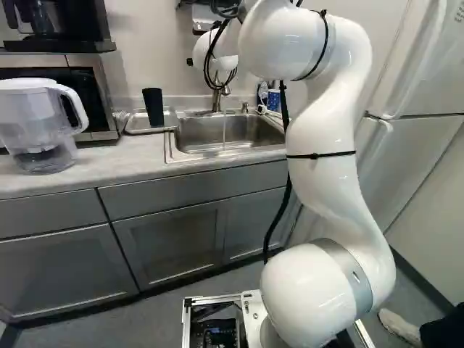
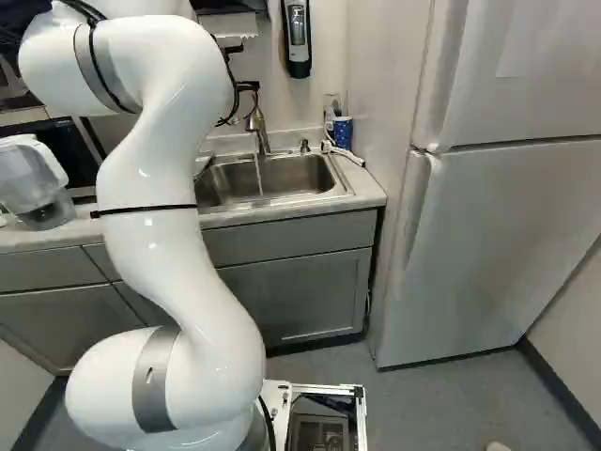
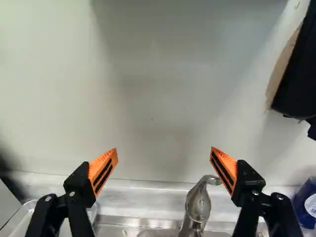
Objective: Rinse the cup and place it in the tray
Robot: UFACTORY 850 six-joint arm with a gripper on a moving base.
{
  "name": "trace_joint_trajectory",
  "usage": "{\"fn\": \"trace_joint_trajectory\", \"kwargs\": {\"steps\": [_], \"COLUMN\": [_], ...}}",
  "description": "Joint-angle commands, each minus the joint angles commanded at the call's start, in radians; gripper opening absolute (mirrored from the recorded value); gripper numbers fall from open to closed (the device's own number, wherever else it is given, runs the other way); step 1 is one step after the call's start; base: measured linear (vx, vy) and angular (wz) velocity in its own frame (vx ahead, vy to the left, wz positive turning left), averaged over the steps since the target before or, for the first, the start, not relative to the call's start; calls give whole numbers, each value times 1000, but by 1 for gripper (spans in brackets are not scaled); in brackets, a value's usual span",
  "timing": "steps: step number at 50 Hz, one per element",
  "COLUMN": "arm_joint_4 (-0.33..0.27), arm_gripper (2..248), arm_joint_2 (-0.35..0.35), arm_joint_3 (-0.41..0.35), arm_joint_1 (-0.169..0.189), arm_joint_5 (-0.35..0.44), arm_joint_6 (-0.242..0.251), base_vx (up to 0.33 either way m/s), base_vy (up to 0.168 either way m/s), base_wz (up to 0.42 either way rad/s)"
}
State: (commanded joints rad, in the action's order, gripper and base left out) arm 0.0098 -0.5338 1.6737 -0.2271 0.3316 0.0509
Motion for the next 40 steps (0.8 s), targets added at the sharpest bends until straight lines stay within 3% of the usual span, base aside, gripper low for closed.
{"fn": "trace_joint_trajectory", "kwargs": {"steps": [40], "arm_joint_4": [47], "arm_gripper": [247], "arm_joint_2": [-6], "arm_joint_3": [8], "arm_joint_1": [-11], "arm_joint_5": [-83], "arm_joint_6": [0], "base_vx": [0], "base_vy": [0], "base_wz": [0]}}
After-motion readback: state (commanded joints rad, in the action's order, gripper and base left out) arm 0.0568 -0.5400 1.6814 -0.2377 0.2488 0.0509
